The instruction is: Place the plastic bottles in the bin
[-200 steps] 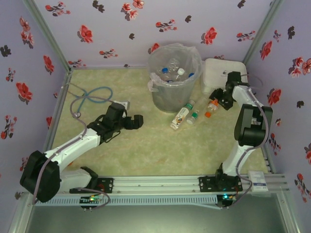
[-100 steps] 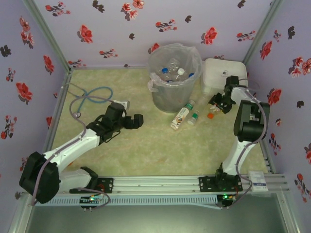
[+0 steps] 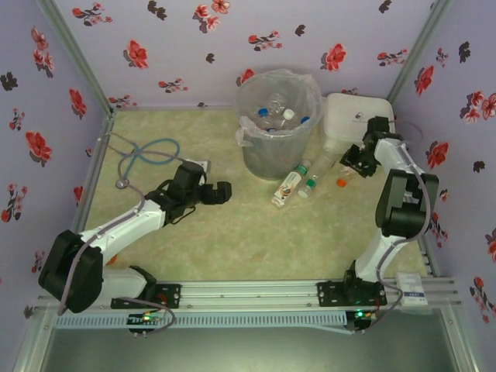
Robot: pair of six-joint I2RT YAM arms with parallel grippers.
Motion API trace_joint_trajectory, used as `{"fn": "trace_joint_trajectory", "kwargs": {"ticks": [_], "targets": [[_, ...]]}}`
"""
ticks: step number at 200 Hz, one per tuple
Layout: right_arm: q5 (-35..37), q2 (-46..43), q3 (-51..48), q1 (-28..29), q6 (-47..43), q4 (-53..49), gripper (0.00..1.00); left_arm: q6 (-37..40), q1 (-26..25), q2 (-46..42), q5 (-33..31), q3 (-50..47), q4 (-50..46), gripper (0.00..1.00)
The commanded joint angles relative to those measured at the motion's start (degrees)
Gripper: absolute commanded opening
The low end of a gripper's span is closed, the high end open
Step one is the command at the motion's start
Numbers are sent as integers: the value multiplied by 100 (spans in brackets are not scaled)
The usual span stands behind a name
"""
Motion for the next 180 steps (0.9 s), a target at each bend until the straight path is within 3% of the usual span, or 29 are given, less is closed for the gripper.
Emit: {"fn": "trace_joint_trajectory", "kwargs": {"ticks": [1,29,84,116,149,180], "targets": [[159,-451,65,-52,-224,-559,33,121,18,77,109,171,68,100],[336,-849,91,-94,-385,-804,24,108,26,71,105,175,144,100],[358,-1190,511,-158,-731,-1413,19,128,19,166,150,219,157,100],[-530,-1788,1215,-123,-554,-1541,17,232,32,215,104,198,188,100],[-729,-2069,2305,579,-432,-1524,12,227,35,391,130,232,184,100],[-707,-1428,3893,1165,-519,-1749,11,303,35,403,152,318,157,100]]}}
